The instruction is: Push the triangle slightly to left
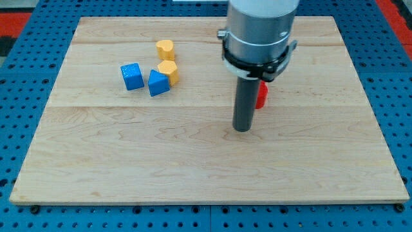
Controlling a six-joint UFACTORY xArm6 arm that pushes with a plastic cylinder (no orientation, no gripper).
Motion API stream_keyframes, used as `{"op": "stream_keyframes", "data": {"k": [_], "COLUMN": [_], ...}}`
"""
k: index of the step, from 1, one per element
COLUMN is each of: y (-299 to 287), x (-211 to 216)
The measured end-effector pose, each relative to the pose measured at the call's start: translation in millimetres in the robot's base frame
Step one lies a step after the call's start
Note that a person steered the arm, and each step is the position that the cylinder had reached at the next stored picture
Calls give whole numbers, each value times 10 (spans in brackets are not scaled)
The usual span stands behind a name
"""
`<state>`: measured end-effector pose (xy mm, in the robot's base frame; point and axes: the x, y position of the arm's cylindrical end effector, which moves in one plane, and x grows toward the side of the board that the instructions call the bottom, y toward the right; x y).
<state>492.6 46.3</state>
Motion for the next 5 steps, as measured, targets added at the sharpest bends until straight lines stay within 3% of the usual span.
{"op": "stream_keyframes", "data": {"k": [2,5], "y": [-500,-713], "x": [-109,-799]}}
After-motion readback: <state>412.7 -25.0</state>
